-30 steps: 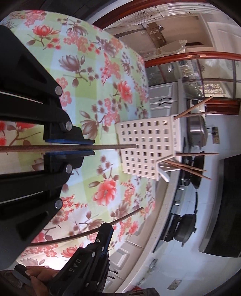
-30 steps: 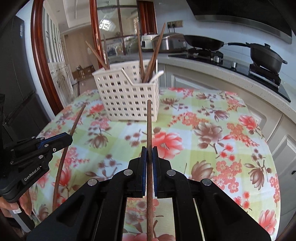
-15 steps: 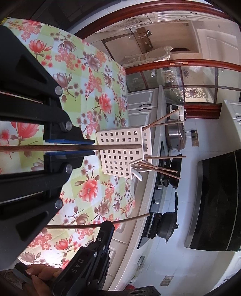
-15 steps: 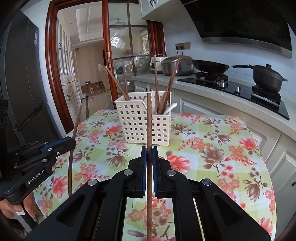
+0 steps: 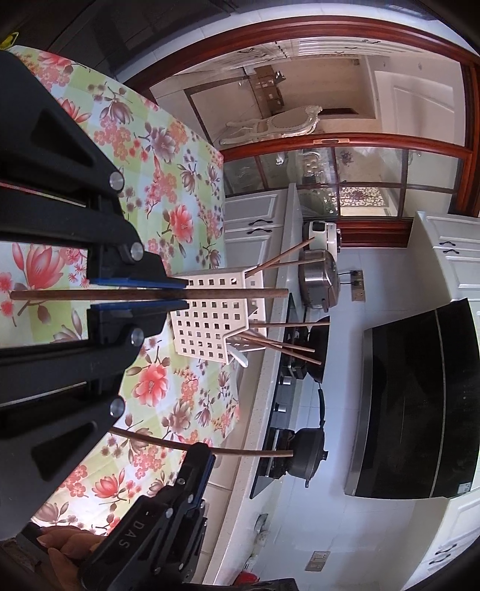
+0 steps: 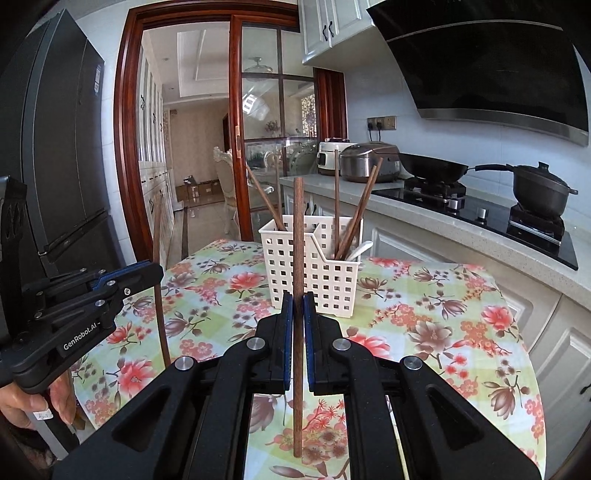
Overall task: Organize utensils
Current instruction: 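Lift both held chopsticks upright and carry them over the white basket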
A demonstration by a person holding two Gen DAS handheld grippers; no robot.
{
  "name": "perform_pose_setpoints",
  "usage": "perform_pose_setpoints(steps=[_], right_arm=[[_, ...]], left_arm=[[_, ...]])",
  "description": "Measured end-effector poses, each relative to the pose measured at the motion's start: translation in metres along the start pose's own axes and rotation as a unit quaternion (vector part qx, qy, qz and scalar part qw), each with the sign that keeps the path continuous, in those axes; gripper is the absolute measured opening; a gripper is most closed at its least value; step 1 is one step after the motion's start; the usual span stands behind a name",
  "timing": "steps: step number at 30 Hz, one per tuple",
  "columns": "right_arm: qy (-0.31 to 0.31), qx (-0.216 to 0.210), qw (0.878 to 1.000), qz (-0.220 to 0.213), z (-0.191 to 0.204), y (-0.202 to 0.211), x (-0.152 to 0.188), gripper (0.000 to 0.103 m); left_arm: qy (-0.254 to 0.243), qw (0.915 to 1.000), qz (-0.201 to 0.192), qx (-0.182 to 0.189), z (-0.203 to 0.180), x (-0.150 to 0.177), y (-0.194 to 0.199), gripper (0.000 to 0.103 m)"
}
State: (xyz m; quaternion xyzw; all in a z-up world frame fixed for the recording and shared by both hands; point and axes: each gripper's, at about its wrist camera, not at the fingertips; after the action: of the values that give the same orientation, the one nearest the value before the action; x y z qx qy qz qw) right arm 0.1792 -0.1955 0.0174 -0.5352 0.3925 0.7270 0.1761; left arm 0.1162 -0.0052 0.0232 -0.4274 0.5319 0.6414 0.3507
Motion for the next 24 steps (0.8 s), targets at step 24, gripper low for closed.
perform_pose_setpoints(steps=[24], right_arm=[[0.016, -0.008, 0.999, -0.036, 0.011, 0.013, -0.002, 0.007]], left_arm=[[-0.003, 0.9998, -0.019, 0.001, -0.001, -0.004, 0.008, 0.006]])
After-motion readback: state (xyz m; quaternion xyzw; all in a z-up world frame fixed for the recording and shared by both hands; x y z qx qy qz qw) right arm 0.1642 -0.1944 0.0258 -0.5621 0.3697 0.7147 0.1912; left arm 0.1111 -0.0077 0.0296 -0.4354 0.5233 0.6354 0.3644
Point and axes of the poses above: each gripper's, at about its wrist camera, not at the fingertips, and y roughly against the way its jaws point, z to its left, x to its underside, and after that the axes turned 10 degrees about -x, right-handed
